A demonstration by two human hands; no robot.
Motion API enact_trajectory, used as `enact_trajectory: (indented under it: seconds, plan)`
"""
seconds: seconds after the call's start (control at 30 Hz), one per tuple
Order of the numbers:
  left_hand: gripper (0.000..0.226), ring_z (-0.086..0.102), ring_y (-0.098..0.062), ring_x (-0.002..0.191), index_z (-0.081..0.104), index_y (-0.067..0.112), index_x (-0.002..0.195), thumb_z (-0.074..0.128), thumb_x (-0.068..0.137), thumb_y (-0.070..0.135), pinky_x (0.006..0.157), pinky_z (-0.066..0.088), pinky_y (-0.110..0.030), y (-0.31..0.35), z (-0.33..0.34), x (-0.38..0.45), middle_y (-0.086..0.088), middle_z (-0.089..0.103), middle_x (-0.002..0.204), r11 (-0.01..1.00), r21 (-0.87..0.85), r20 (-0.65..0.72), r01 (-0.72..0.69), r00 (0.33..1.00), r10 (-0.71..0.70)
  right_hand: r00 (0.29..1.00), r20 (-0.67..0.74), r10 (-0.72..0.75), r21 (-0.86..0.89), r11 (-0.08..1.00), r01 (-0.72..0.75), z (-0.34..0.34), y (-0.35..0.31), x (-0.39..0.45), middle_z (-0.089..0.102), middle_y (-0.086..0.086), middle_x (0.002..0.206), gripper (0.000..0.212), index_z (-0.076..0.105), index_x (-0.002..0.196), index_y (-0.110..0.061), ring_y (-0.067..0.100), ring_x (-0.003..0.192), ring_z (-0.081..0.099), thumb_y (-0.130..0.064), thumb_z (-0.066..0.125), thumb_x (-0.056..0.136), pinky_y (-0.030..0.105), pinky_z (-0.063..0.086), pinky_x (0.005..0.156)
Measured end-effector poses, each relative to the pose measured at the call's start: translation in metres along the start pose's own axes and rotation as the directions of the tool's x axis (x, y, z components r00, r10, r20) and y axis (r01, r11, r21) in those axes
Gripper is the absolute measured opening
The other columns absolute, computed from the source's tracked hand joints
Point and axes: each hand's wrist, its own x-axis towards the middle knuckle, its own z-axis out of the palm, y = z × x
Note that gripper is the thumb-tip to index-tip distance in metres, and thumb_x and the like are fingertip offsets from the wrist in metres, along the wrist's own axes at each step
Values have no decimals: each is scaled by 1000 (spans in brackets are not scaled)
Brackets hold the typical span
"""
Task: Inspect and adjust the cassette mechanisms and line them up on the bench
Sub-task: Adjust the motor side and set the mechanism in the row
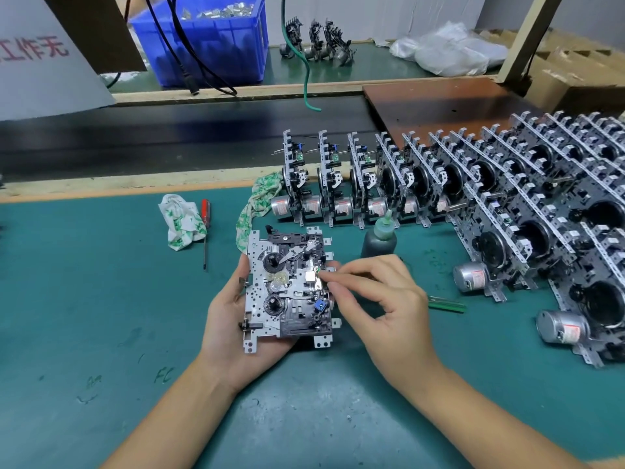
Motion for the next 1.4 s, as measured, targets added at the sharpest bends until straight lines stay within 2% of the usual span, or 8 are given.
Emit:
enact_trajectory:
  seconds: [0.13, 0.47, 0.63, 0.87, 1.1, 1.17, 1.23, 1.4]
  plan:
    - [57, 56, -32, 120, 63, 2, 122, 52, 87, 46, 91, 51, -46, 0, -3, 2, -19, 56, 132, 999, -19, 12, -32, 999, 32, 999, 21, 25, 10, 1000, -25, 0, -1, 0, 67, -2, 87, 23, 76, 93, -15, 15, 89, 56, -28, 59, 85, 18, 43, 81]
    - [59, 55, -35, 121, 60, -2, 124, 43, 96, 47, 99, 45, -49, 1, 0, 0, -22, 56, 131, 1000, 1, 3, 17, 1000, -17, 998, -28, 57, 46, 997, -56, -4, 0, 4, 65, -2, 84, 30, 75, 92, -14, 11, 86, 54, -31, 51, 89, 16, 39, 79]
    - [55, 62, -31, 112, 69, 3, 113, 52, 84, 47, 84, 54, -46, -1, -1, 1, -18, 62, 125, 1000, -16, -32, -16, 999, 16, 999, 21, 35, 16, 999, -35, 0, 1, 2, 65, -2, 85, 33, 77, 86, -11, 16, 86, 56, -33, 53, 89, 18, 42, 79]
    - [64, 48, -45, 124, 52, -2, 132, 40, 95, 50, 99, 45, -52, 5, 4, -2, -28, 48, 136, 999, 17, -23, -33, 999, 33, 993, 17, 120, 91, 988, -121, -3, 5, 9, 63, -7, 89, 16, 67, 97, -20, 10, 83, 58, -22, 53, 90, 22, 47, 72]
    - [52, 53, -44, 119, 68, 8, 118, 41, 97, 48, 92, 50, -53, 30, 0, -23, -23, 56, 131, 974, 42, -78, -222, 971, 224, 956, 244, 162, -42, 987, -157, 17, -10, 25, 66, -5, 84, 15, 68, 93, -14, 8, 73, 58, -3, 60, 87, 17, 48, 68]
    - [58, 46, -47, 125, 56, 4, 129, 32, 98, 46, 106, 37, -52, 39, -5, -37, -24, 49, 137, 975, -9, -49, -220, 974, 219, 928, 328, 175, -116, 983, -144, 33, -17, 33, 61, -10, 83, 14, 68, 95, -15, 7, 71, 56, -7, 59, 88, 15, 46, 68]
    - [72, 26, -46, 138, 31, -2, 142, 7, 98, 50, 119, 5, -47, 42, -12, -55, -26, 29, 148, 966, 14, -1, -257, 966, 257, 898, 389, 204, -163, 975, -151, 55, -22, 43, 57, -12, 83, 16, 67, 97, -17, 5, 69, 53, -10, 55, 89, 17, 44, 70]
    - [93, 12, -41, 143, 17, -3, 147, -21, 88, 58, 113, -21, -43, 41, -31, -84, -28, 16, 153, 983, -65, 238, -171, 954, 181, 822, 465, 329, -249, 940, -235, 124, -26, 83, 63, -1, 87, 20, 62, 108, -12, 17, 86, 57, -13, 49, 93, 24, 36, 69]
